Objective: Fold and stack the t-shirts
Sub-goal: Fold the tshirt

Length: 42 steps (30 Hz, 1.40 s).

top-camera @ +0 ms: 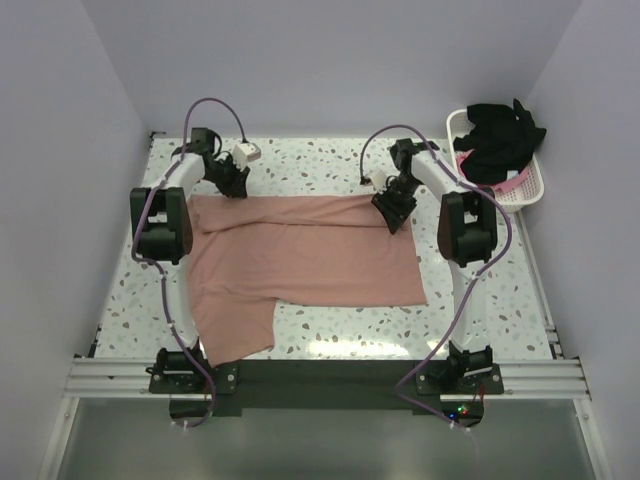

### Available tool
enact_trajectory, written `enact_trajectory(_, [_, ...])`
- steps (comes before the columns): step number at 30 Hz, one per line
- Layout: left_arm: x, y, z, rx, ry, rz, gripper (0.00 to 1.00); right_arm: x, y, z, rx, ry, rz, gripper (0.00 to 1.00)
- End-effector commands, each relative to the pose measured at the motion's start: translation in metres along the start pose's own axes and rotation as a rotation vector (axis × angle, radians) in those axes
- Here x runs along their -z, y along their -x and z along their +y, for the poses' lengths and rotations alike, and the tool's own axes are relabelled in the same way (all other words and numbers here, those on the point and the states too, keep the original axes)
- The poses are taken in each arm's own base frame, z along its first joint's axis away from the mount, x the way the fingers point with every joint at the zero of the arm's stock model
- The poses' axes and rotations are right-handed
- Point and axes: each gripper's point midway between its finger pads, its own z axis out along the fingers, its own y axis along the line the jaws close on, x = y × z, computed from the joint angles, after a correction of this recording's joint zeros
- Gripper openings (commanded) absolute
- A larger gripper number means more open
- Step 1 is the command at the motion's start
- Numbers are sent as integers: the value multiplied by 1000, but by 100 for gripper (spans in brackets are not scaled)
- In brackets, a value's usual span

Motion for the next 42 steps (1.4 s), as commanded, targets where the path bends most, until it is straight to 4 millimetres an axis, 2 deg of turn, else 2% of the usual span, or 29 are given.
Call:
enact_trajectory(1, [10,26,-3,-64,-25,-67,17,7,1,-2,-2,-30,1,41])
enact_trajectory(2, [12,29,-5,-68,-33,-75,8,7,1,-2,-3,-29,0,41])
enact_trajectory(4, [15,31,-8,-74,-41,-79,1,6,2,-3,-3,-29,2,41])
enact_trajectory(9, [31,42,-16,-91,-42,-109,0,7,3,-5,-4,-33,-1,40])
enact_trajectory(16, [43,43,-33,-103,-75,-118,0,7,2,-3,-6,-32,0,39])
enact_trajectory(21, [66,51,-50,-135,-94,-136,0,10,1,-3,-4,-41,-2,39])
enact_trajectory(23, [71,44,-65,-141,-126,-124,0,11,1,-4,-3,-48,-3,39])
enact_trajectory(24, [81,48,-72,-154,-128,-139,0,12,1,-4,-4,-51,-4,39])
enact_trajectory(25, [81,39,-82,-142,-151,-124,0,12,1,-4,-4,-51,-2,39])
enact_trajectory(27, [94,42,-94,-163,-161,-138,0,11,0,-4,-6,-54,0,39])
enact_trajectory(28, [94,33,-102,-151,-176,-128,0,13,0,-4,-5,-57,-1,39])
enact_trajectory(29, [102,37,-109,-165,-176,-143,0,12,-2,-4,-7,-58,1,39])
enact_trajectory(30, [105,33,-117,-163,-190,-137,0,13,-2,-4,-7,-61,1,39])
enact_trajectory(31, [103,21,-128,-146,-214,-119,0,13,-1,-4,-5,-60,1,39])
enact_trajectory(32, [111,20,-136,-164,-215,-125,0,13,-1,-4,-6,-62,-1,40])
enact_trajectory(33, [112,13,-144,-156,-227,-115,0,14,-1,-5,-7,-65,0,40])
enact_trajectory(34, [109,-3,-157,-133,-254,-92,0,15,0,-5,-7,-66,-2,40])
enact_trajectory(36, [113,-7,-181,-160,-280,-87,0,17,0,-6,-7,-73,-5,40])
enact_trajectory(37, [110,-23,-195,-139,-308,-66,0,17,0,-6,-6,-74,-4,40])
enact_trajectory(38, [113,-24,-206,-154,-311,-68,0,17,0,-5,-6,-74,-4,40])
enact_trajectory(39, [109,-35,-217,-140,-326,-56,0,17,0,-6,-6,-77,-3,40])
enact_trajectory(41, [109,-36,-230,-127,-321,-55,0,17,-1,-7,-7,-79,0,41])
enact_trajectory(42, [107,-39,-232,-121,-318,-57,4,16,-1,-7,-6,-79,2,41])
